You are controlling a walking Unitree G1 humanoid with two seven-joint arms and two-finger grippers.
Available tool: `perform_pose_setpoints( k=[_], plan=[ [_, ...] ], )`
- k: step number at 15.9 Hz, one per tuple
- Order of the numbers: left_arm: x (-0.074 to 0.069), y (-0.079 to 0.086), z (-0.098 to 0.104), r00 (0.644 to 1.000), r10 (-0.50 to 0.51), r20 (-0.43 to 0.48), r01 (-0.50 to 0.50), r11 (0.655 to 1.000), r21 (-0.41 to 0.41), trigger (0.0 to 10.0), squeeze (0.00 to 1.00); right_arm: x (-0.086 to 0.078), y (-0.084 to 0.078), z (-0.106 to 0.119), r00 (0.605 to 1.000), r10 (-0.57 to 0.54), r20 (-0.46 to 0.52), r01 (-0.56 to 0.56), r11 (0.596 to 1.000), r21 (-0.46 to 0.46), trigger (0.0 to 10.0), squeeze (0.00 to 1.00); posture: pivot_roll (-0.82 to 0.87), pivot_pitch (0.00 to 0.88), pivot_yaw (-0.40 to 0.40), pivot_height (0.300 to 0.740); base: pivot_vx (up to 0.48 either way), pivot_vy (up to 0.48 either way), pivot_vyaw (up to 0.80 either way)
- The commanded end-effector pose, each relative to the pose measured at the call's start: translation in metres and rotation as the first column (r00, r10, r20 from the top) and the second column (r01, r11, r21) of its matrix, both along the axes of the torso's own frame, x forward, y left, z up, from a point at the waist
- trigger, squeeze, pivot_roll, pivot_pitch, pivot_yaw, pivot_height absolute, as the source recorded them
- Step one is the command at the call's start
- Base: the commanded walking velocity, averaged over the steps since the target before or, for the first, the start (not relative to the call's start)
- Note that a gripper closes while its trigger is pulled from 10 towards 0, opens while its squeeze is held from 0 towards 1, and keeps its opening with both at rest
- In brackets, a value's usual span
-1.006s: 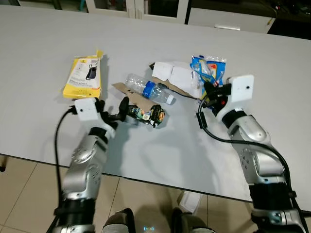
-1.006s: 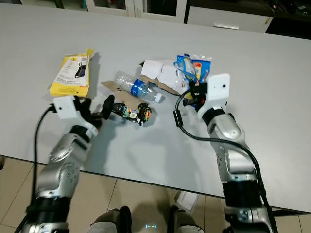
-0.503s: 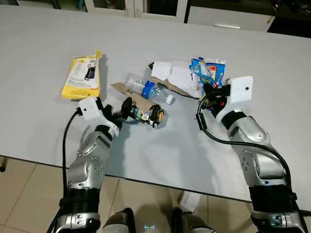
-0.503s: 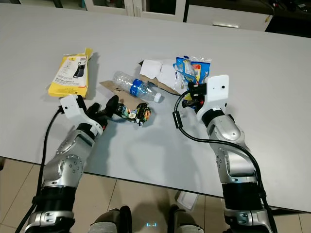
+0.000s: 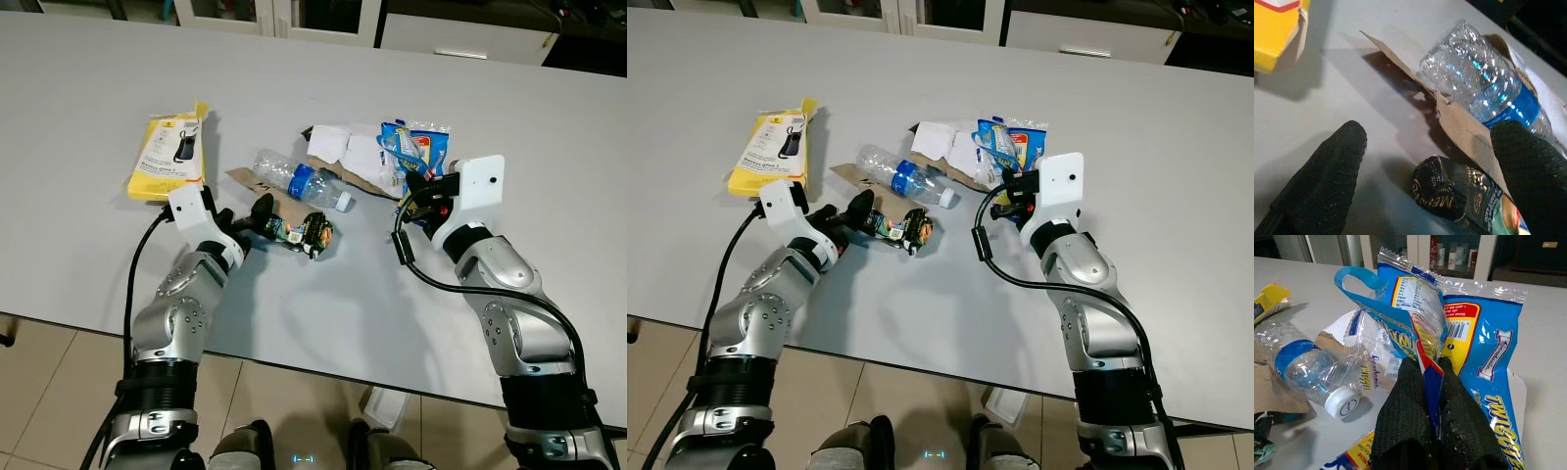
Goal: Picking trash to rubbish bin
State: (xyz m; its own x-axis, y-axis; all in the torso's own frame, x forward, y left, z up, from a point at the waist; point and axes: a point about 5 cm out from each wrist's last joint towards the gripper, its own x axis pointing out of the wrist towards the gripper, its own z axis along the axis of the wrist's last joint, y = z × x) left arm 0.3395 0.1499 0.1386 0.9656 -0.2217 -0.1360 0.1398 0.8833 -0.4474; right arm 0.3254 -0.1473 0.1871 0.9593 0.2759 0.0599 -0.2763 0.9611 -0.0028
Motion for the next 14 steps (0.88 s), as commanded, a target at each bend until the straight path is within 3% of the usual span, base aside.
perform_pose_setpoints(
  k=[1, 2, 8, 14],
  plan=[
    [-0.015, -0.001, -0.043, 0.977, -0.026, -0.21, 0.034, 0.999, 0.035, 4.2, 0.0, -0.004, -0.001, -0.003, 1.0, -0.006, -0.014, 0.006, 1.0, -0.006, 10.0, 0.0, -0.12, 0.214, 0.022, 0.74, 0.0, 0.0, 0.0],
    [-0.016, -0.001, -0.046, 0.974, -0.034, -0.225, 0.044, 0.998, 0.039, 0.0, 0.0, -0.004, -0.001, -0.003, 1.0, -0.006, -0.016, 0.006, 1.0, -0.006, 10.0, 0.0, -0.12, 0.214, 0.022, 0.74, 0.0, 0.0, 0.0],
    [-0.034, 0.002, -0.064, 0.951, -0.072, -0.3, 0.1, 0.992, 0.082, 0.0, 0.0, -0.003, -0.001, -0.005, 1.0, -0.009, -0.026, 0.009, 1.0, -0.011, 10.0, 0.0, -0.12, 0.219, 0.021, 0.74, 0.0, 0.0, 0.0],
    [-0.037, -0.002, -0.06, 0.951, -0.1, -0.291, 0.124, 0.99, 0.064, 0.0, 0.0, -0.002, -0.001, -0.005, 0.999, -0.015, -0.03, 0.015, 1.0, -0.012, 10.0, 0.0, -0.11, 0.219, 0.02, 0.74, 0.0, 0.0, 0.0]
  ],
)
